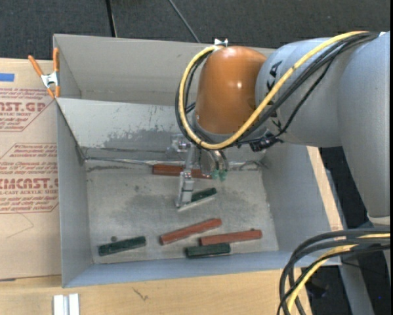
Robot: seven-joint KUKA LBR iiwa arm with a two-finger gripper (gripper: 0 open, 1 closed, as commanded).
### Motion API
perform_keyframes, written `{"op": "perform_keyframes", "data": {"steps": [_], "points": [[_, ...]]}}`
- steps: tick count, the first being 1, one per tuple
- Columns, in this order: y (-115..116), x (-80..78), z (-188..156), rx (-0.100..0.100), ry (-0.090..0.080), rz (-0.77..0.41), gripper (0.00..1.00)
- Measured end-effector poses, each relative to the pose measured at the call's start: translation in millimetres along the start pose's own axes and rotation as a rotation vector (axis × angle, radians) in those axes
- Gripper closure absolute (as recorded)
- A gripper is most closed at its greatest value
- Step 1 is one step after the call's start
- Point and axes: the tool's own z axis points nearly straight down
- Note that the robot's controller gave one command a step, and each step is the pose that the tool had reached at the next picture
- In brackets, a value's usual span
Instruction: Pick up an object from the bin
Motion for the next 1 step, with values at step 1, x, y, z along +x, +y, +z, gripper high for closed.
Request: {"op": "perform_keyframes", "data": {"steps": [1], "points": [[-36.1, 54.3, 35.8, 0.001, -0.001, -0.116, 0.00]]}}
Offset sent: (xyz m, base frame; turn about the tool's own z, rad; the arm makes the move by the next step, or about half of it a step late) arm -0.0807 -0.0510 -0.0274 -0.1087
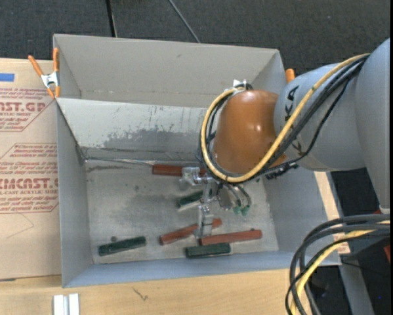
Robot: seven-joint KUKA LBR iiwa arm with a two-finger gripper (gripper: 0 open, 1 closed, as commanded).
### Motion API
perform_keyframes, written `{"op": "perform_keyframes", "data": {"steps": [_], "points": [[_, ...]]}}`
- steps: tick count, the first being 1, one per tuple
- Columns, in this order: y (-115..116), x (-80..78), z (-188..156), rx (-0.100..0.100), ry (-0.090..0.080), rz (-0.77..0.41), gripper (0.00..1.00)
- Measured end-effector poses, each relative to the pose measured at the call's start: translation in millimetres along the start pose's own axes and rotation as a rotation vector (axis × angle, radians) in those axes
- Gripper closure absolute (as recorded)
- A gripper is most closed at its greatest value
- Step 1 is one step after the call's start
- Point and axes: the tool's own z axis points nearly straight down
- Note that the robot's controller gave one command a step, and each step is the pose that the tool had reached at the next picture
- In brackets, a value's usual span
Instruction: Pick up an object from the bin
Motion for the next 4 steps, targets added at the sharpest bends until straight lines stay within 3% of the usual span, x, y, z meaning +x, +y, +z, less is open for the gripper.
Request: {"op": "perform_keyframes", "data": {"steps": [1, 2, 3, 4], "points": [[-11.3, 28.9, -9.5, 0.000, 0.004, 0.008, 0.00], [-11.1, 36.4, 8.2, -0.001, 0.003, -0.002, 0.00], [-15.8, 40.2, 56.6, -0.001, 0.001, 0.163, 0.00], [-14.6, 40.6, 62.9, -0.001, -0.003, 0.073, 1.00]]}}
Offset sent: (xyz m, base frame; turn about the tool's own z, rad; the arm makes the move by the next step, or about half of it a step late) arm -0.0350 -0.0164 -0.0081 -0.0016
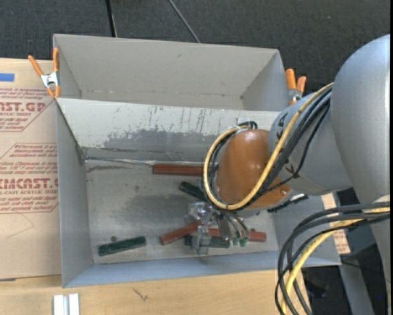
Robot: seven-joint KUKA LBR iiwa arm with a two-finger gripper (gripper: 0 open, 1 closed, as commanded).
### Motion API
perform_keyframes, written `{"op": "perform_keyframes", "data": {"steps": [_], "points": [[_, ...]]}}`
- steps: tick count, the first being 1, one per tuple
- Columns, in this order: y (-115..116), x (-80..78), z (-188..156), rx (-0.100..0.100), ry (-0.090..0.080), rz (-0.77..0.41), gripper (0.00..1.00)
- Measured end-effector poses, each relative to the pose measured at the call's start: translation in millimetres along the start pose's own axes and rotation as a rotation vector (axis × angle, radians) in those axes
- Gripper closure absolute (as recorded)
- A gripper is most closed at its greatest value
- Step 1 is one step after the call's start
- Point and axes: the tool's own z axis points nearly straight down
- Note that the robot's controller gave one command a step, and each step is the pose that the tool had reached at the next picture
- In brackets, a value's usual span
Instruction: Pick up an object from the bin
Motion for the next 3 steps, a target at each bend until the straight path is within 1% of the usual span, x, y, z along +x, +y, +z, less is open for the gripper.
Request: {"op": "perform_keyframes", "data": {"steps": [3], "points": [[0.6, -0.9, -9.5, 0.000, -0.002, -0.011, 1.00]]}}
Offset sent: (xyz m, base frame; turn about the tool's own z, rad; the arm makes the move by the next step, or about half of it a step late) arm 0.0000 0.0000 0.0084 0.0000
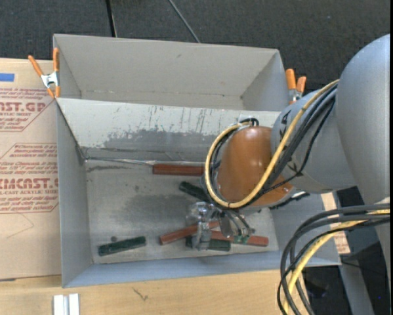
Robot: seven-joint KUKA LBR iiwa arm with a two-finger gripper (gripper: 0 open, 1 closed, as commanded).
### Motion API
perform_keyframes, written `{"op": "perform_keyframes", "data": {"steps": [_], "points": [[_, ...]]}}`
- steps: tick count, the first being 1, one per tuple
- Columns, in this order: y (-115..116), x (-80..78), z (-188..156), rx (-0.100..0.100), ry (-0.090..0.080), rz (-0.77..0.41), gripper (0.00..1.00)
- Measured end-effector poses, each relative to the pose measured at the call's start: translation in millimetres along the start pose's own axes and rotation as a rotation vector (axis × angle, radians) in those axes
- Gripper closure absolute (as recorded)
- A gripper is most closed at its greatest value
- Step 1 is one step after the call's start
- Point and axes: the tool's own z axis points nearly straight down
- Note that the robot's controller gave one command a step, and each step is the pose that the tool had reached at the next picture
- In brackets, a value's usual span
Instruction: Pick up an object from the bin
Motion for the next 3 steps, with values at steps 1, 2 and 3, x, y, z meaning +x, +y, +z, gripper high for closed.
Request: {"op": "perform_keyframes", "data": {"steps": [1, 2, 3], "points": [[-0.1, 2.5, -12.3, 0.001, 0.011, 0.000, 1.00], [-0.3, 3.5, -32.8, 0.002, 0.015, -0.001, 1.00], [-0.1, 1.7, -49.9, 0.002, 0.007, 0.000, 1.00]]}}
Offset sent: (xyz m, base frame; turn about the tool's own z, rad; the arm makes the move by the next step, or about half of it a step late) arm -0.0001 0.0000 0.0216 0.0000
